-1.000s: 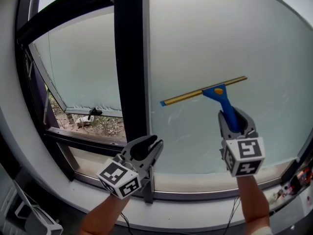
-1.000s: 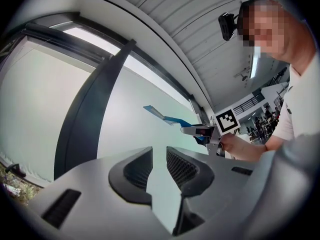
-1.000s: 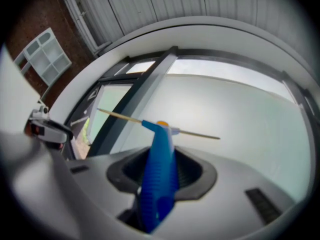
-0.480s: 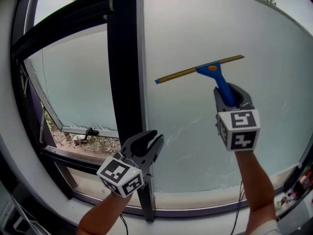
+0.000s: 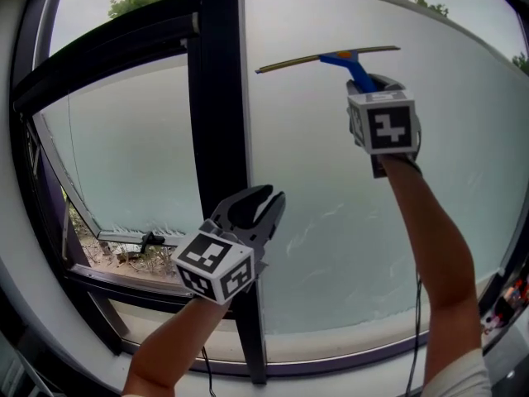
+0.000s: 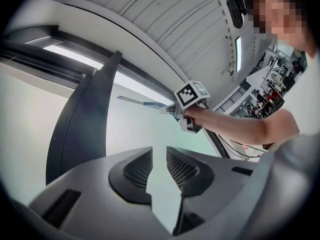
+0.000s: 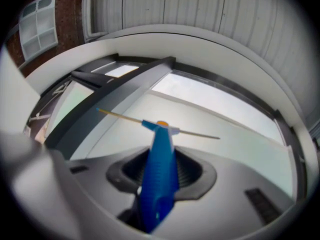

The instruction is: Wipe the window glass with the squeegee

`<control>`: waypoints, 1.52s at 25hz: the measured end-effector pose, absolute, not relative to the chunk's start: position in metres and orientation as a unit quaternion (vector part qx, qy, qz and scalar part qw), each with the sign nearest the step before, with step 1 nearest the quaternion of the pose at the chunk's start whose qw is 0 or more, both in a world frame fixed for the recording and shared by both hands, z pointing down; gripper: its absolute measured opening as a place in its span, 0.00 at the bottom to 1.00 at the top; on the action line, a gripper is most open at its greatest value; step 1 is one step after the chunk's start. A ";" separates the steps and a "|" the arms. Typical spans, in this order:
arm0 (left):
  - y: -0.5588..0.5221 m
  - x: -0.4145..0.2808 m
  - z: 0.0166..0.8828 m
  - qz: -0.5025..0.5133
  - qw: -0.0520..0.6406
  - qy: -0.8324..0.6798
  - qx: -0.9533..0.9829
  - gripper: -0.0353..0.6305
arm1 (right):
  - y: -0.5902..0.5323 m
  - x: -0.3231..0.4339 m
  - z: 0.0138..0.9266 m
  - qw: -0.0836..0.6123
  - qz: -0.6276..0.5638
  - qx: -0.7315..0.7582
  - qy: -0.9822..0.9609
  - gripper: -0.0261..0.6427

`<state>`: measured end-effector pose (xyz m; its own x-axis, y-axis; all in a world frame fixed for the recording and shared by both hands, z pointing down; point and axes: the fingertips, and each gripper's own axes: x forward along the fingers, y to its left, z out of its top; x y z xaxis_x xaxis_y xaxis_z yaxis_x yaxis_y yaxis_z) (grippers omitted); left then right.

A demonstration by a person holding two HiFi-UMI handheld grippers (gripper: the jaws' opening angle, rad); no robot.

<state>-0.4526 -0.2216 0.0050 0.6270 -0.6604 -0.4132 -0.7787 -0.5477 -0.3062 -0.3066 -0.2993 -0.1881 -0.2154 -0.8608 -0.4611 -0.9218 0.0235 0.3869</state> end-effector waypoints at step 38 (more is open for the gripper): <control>-0.245 -0.446 -0.046 0.116 0.274 0.423 -0.856 0.21 | -0.373 -0.334 -0.332 0.118 0.243 -0.724 0.635 0.27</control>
